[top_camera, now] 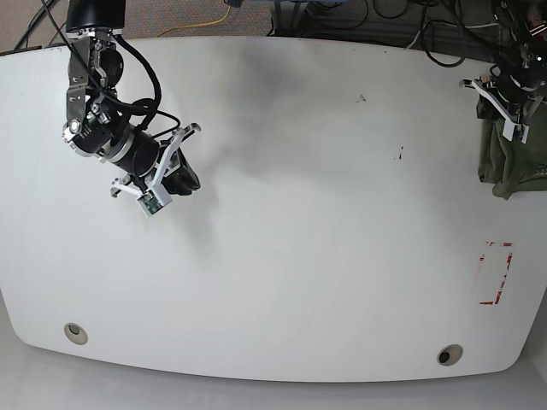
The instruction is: Layout the t-shirt on the table in an organized manner, then fold the t-shirt properly
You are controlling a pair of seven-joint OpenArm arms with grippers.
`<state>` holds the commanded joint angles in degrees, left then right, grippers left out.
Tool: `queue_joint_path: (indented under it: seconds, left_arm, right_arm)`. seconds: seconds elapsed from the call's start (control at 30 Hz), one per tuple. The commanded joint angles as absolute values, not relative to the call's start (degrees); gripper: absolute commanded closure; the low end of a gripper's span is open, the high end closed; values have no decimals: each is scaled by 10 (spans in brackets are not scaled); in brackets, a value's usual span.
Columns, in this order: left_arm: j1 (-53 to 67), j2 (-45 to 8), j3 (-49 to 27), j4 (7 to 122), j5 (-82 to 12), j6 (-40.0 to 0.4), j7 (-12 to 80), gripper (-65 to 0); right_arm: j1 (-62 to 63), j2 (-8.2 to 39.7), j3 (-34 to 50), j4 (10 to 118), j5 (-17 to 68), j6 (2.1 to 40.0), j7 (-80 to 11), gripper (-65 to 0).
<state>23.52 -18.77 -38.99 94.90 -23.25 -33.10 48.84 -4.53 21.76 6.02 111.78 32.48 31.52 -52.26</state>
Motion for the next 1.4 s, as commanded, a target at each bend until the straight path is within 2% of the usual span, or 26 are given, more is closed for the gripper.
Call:
queue_joint_path:
  seconds: [0.2, 0.4, 0.67, 0.9, 1.07, 1.23, 1.3, 1.4]
  left_arm:
    - [233, -227, -392, 884, -233, -331, 487, -97]
    - [231, -250, -392, 849, -233, -331, 487, -97]
    - [198, -282, -398, 794, -233, -330, 477, -97]
    - [196, -283, -418, 839, -236, -331, 484, -97]
    - [196, -276, -419, 942, -237, -331, 520, -97]
    - [193, -222, -415, 1047, -233, -331, 518, -97]
    - [184, -203, -400, 1069, -233, -330, 508, -97]
    - [171, -165, -359, 1091, -214, -327, 434, -97]
  right_arm:
    - [-46, 218, 60, 1118, 325, 318, -523, -84]
    - [-53, 218, 62, 1118, 325, 348, -523, -84]
    - [-54, 218, 63, 1118, 325, 348, -523, -82]
    - [-54, 218, 63, 1119, 325, 348, -523, -82]
    - [-52, 218, 63, 1119, 325, 348, -523, -82]
    - [-49, 218, 61, 1122, 323, 346, -522, -82]
    - [-49, 218, 60, 1129, 320, 344, -518, -82]
    - [-52, 214, 57, 1131, 319, 342, -492, -86]
